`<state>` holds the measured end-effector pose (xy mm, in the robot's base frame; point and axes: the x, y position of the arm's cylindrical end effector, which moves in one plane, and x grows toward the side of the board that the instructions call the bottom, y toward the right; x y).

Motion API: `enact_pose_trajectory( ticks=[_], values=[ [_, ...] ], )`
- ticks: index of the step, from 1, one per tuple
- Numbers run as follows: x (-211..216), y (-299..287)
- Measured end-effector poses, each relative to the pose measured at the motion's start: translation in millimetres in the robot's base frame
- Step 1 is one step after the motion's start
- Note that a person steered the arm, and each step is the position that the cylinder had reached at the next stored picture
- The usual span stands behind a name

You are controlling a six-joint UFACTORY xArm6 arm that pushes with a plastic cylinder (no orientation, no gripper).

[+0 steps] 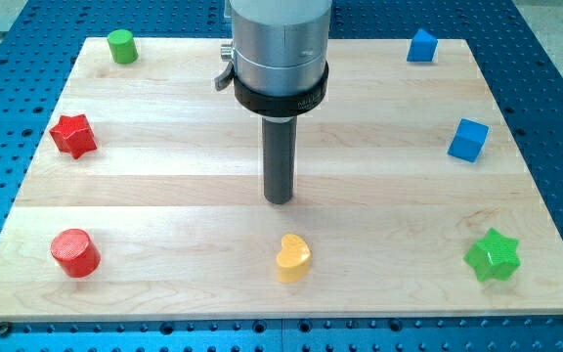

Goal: Move the hexagon diagonally to the green star

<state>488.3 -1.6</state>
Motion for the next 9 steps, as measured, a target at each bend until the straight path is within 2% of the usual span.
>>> enact_pose_trajectory(
  ticks=[3, 4, 5, 6, 7, 8, 9],
  values=[
    [4, -10],
    [-35, 24],
    [-122, 66],
    [-202, 75],
    [-273, 44],
    [-284, -11],
    [-220, -45]
  ],
)
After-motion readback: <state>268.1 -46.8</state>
